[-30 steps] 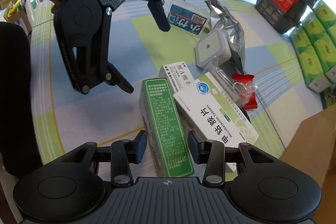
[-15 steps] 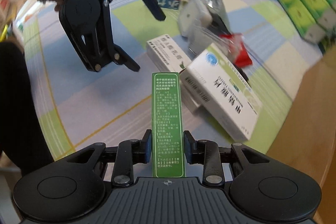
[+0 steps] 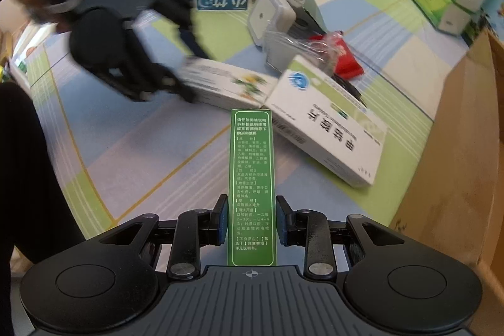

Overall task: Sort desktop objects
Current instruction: 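Grasp the white parrot box with the left tool while the right tool lifts the green box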

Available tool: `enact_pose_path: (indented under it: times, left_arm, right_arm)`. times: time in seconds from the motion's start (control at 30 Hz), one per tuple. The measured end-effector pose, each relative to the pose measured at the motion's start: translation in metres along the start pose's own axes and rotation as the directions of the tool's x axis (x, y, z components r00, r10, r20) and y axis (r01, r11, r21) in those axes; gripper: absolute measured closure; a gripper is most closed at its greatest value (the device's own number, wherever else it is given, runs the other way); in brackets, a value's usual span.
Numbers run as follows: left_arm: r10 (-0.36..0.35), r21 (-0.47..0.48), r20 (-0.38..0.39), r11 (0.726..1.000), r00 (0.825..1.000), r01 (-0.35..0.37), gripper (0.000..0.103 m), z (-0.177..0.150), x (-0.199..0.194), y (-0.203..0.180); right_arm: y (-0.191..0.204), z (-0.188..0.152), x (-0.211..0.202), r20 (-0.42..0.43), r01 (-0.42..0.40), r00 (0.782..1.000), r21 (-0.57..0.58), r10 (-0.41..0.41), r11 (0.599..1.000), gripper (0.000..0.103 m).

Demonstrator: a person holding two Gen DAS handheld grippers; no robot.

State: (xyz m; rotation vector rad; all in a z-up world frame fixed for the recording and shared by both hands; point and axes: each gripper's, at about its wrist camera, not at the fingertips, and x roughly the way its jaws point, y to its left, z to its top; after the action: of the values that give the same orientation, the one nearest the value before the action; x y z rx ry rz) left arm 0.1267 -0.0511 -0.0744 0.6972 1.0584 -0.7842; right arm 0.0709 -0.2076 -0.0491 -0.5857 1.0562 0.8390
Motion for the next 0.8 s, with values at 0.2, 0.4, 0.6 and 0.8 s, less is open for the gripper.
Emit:
enact_pose_path:
  times: [0.2, 0.4, 0.6, 0.8]
  left_arm:
    - [0.016, -0.104, -0.009, 0.994, 1.0, -0.016, 0.06, -0.028, -0.017, 0.003]
    - [0.023, -0.157, 0.033, 0.987, 0.999, -0.017, 0.059, -0.016, -0.01, 0.003]
    - [0.019, -0.175, 0.026, 0.984, 0.999, -0.015, 0.06, -0.007, -0.001, -0.004]
    - [0.017, -0.207, 0.02, 0.978, 1.0, -0.012, 0.07, -0.009, -0.003, -0.005]
  right_arm:
    - [0.002, -0.001, -0.002, 0.014, -0.018, 1.0, 0.053, 0.018, 0.998, 0.075]
    - [0.003, 0.007, 0.006, 0.025, -0.028, 0.999, 0.079, 0.026, 0.996, 0.067]
    - [-0.001, 0.014, 0.016, 0.017, -0.032, 0.999, 0.107, 0.031, 0.994, 0.062]
    - [0.005, 0.017, 0.029, -0.003, -0.021, 1.0, 0.078, 0.022, 0.997, 0.064]
